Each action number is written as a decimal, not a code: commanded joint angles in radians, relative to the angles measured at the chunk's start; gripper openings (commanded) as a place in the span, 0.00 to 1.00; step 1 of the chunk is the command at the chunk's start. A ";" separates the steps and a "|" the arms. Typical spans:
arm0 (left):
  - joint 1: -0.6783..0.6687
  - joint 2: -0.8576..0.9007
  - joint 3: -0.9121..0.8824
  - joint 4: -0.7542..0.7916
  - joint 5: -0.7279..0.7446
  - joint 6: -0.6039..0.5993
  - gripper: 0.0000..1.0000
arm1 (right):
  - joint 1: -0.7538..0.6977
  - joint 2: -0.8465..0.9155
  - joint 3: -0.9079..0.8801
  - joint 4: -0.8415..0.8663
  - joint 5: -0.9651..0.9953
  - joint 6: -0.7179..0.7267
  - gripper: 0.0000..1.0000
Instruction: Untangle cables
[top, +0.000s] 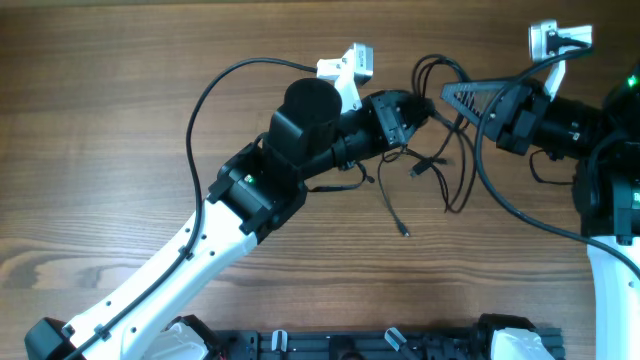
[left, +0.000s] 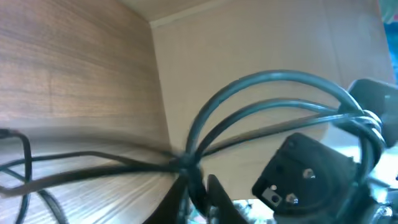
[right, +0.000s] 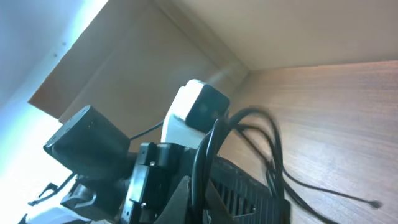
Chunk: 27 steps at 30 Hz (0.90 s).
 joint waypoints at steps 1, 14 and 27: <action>-0.004 0.006 0.003 0.008 0.013 -0.004 0.04 | 0.011 -0.011 0.007 0.005 0.001 0.034 0.05; 0.079 -0.017 0.003 -0.045 0.016 0.138 0.04 | 0.056 -0.010 0.006 -0.100 0.067 -0.276 0.59; 0.069 -0.037 0.003 0.012 -0.006 0.158 0.04 | 0.056 -0.010 0.006 -0.296 0.366 -0.441 0.86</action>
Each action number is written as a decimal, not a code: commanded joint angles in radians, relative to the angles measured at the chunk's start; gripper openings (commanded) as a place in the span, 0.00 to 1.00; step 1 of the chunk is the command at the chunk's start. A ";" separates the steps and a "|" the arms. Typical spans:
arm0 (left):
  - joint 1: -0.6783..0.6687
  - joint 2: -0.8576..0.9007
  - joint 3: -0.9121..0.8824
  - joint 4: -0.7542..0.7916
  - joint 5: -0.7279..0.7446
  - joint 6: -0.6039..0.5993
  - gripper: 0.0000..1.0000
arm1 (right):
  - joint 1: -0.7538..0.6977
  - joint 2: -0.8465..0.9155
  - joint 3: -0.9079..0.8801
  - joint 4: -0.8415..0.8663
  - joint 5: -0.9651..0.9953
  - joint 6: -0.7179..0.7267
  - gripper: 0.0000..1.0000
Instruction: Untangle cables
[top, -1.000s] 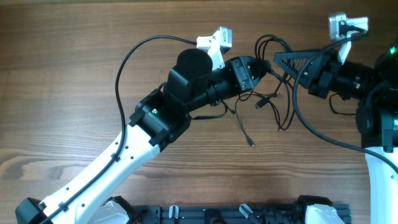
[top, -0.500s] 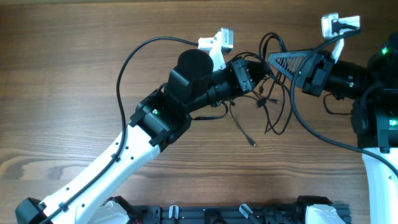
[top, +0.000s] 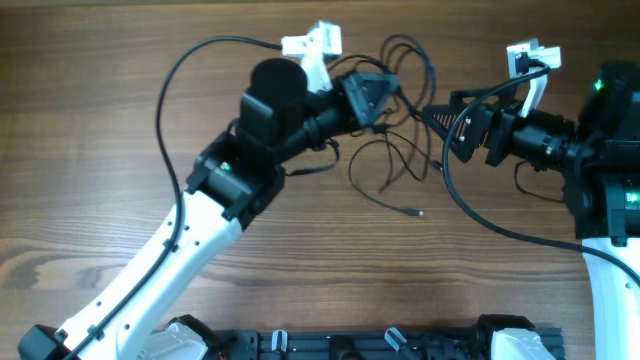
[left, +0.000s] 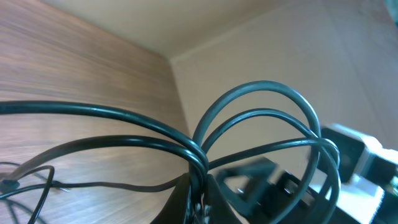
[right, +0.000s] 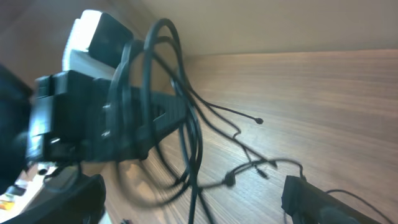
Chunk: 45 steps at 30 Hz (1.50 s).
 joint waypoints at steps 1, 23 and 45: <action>-0.056 -0.026 0.003 0.042 0.006 -0.024 0.04 | 0.005 -0.010 0.006 -0.011 0.181 -0.045 0.81; 0.144 -0.150 0.003 0.103 0.304 -0.079 0.04 | 0.005 0.049 0.005 -0.121 0.721 -0.147 0.90; 0.374 -0.152 0.003 0.092 0.510 -0.122 0.04 | 0.005 0.049 0.005 -0.250 0.427 -0.600 1.00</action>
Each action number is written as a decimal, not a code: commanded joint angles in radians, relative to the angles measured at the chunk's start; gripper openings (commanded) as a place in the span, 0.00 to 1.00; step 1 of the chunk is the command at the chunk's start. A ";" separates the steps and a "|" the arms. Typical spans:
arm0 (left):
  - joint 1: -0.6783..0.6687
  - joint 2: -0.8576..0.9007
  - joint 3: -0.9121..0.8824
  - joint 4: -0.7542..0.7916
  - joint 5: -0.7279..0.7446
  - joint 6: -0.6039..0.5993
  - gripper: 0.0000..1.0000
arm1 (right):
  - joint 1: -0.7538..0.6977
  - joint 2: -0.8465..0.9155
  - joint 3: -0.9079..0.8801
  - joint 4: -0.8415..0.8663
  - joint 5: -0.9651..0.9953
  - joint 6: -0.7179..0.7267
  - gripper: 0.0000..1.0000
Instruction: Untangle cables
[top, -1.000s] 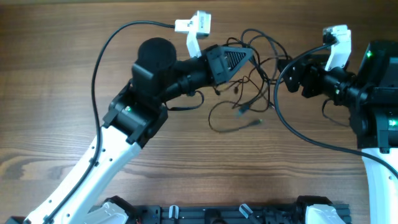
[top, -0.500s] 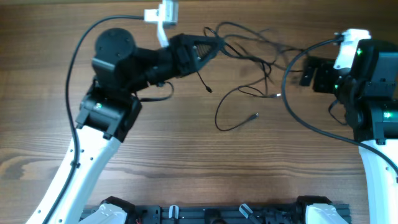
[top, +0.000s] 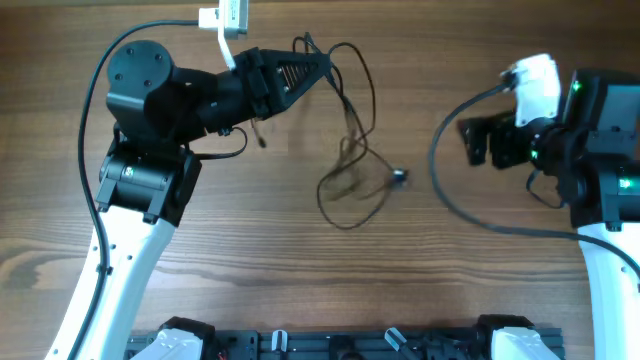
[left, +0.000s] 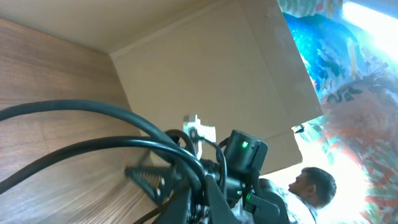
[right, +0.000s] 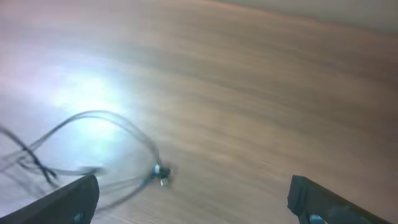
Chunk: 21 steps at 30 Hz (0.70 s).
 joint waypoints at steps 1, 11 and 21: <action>0.012 -0.022 0.010 0.005 -0.077 0.002 0.04 | 0.000 0.008 0.005 -0.022 -0.206 -0.154 1.00; -0.034 -0.022 0.010 0.036 -0.091 -0.036 0.04 | 0.001 0.008 0.005 0.003 -0.697 -0.246 1.00; -0.241 -0.022 0.010 0.201 -0.139 -0.085 0.04 | 0.001 0.014 0.005 0.179 -0.543 -0.032 1.00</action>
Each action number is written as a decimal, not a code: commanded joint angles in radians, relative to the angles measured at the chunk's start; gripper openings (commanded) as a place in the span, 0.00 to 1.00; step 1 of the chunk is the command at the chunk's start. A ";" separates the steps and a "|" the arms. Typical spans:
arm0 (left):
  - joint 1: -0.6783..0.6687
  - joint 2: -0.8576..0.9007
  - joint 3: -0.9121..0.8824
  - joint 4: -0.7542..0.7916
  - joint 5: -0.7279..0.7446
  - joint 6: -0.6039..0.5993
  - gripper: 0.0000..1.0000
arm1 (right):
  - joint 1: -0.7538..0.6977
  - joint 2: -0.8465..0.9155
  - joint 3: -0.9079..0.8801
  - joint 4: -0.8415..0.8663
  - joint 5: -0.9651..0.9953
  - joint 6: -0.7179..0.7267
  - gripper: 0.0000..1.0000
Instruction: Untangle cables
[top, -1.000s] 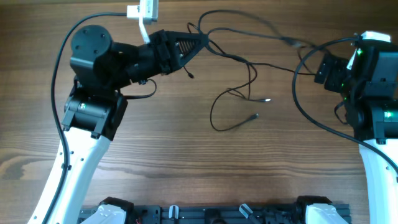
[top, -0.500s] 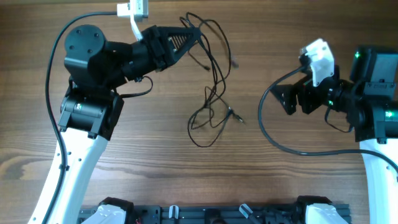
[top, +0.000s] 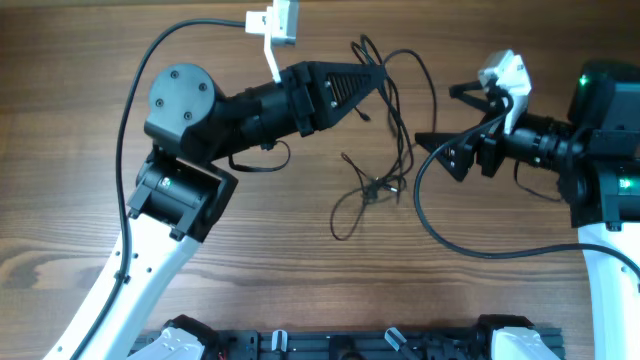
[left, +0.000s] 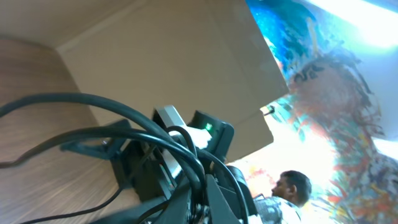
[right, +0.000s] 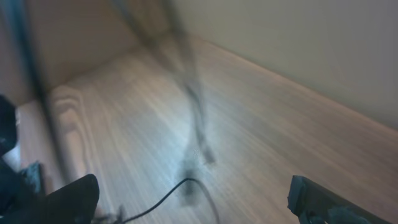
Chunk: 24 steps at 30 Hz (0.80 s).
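A tangle of thin black cables (top: 372, 188) hangs from my left gripper (top: 372, 78), which is shut on the upper loops; the lower strands and a loose loop (top: 345, 222) lie on the wooden table (top: 90, 60). In the left wrist view the thick loops (left: 124, 134) run into the shut jaws of the left gripper (left: 200, 190). My right gripper (top: 440, 118) stands open just right of the hanging strands, not touching them. The right wrist view is blurred: a cable (right: 196, 134) shows between the wide-apart fingers of the right gripper (right: 193, 205).
The right arm's own thick black lead (top: 445, 235) sags over the table below its gripper. The left arm's lead (top: 130, 110) arcs at the far left. A black rail (top: 350, 345) runs along the front edge. A cardboard wall (left: 155, 56) backs the table.
My left gripper has moved right with the cable bundle, from the upper left to the upper middle. The right gripper has moved left and now stands close beside the strands, still open.
Both grippers were together at the tangle, the left shut on the loops and the right closed among them. Then the right was open and the left held the bundle further left. Then the arms stood far apart, cables trailing from the left. Now they are near again.
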 joint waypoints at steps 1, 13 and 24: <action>-0.037 -0.019 0.010 0.039 -0.016 -0.011 0.04 | 0.001 0.025 0.005 0.034 0.061 0.087 1.00; -0.047 -0.021 0.010 0.432 -0.004 -0.241 0.04 | 0.001 0.492 0.005 0.152 0.589 0.358 1.00; 0.233 -0.118 0.010 0.434 0.004 -0.270 0.04 | -0.122 0.585 0.005 0.095 0.776 0.408 1.00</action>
